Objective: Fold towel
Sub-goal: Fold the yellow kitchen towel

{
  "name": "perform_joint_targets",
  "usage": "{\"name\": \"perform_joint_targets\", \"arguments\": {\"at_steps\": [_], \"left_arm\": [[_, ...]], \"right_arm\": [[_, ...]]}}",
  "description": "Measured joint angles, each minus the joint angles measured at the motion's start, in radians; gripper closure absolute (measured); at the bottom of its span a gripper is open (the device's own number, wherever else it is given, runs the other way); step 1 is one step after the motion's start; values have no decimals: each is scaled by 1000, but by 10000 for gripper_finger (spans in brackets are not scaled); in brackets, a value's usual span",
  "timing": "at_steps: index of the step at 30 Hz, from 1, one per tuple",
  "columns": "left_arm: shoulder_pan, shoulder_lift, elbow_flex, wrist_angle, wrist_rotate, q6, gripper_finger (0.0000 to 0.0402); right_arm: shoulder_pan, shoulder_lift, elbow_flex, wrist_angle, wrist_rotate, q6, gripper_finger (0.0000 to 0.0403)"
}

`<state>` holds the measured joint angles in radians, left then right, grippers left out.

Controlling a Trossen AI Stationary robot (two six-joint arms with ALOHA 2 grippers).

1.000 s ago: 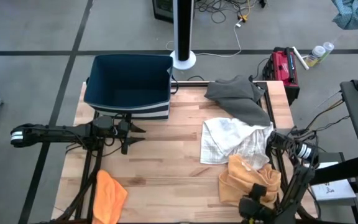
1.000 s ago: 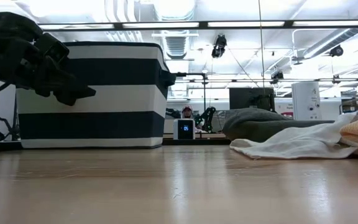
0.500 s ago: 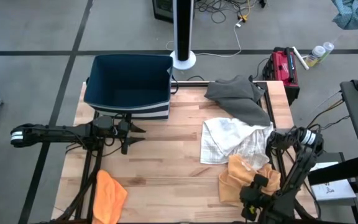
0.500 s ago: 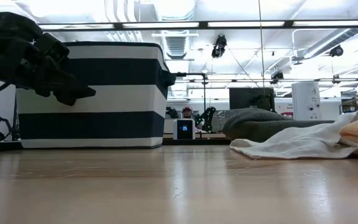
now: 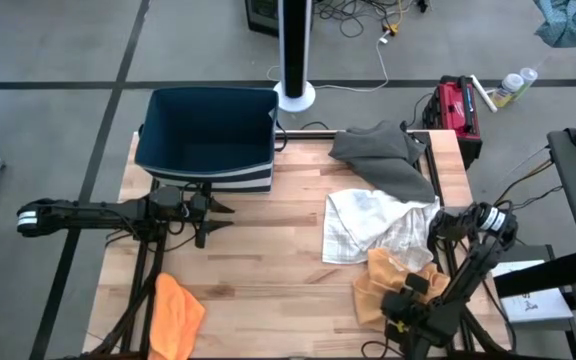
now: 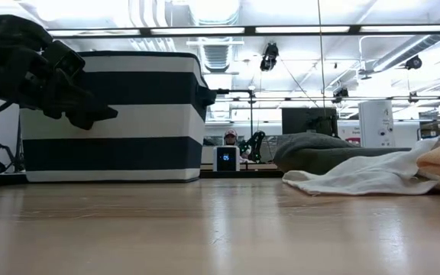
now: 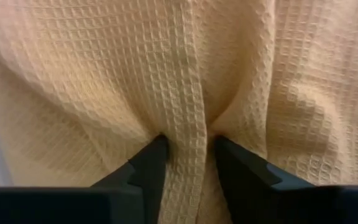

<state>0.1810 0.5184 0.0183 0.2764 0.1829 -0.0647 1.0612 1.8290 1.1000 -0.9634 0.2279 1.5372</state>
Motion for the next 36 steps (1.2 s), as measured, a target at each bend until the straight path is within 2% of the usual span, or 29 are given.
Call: {"name": "perform_joint_targets", "arguments": {"at_steps": [7,11,30,36], "left_arm": [[0,0,0,0,0,0,237],[0,0,0,0,0,0,237],[0,0,0,0,0,0,237],[0,0,0,0,0,0,237]], "right_arm": [[-25,-3,23,33,5,-93,358],[-48,-10,50,24,49,-153,396],[-299,-69,233,-96,365,-561,400],[-401,-112,273,-98,404,-677,400]]}}
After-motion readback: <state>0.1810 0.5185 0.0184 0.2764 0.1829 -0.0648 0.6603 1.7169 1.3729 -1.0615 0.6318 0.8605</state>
